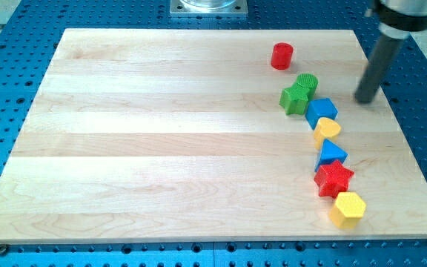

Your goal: Move the cube below the green star

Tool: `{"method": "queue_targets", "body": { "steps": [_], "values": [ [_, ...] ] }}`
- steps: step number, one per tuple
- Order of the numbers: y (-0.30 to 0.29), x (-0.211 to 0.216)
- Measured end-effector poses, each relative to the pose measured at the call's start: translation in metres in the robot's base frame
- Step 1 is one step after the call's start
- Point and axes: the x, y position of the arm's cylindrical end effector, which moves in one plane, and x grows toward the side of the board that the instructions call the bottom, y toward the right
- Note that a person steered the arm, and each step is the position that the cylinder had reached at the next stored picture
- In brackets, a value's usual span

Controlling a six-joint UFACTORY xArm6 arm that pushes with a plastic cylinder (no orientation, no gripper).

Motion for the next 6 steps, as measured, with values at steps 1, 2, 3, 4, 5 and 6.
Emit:
{"method": "queue_targets", "body": {
  "steps": [1,2,3,4,5,6],
  "values": [
    [-0.047,0.036],
    [-0.102,0.038],
    [-0.066,0.042],
    [-0.033,0.083],
    [-0.088,0.095],
    [-0.129,0.094]
  ]
}}
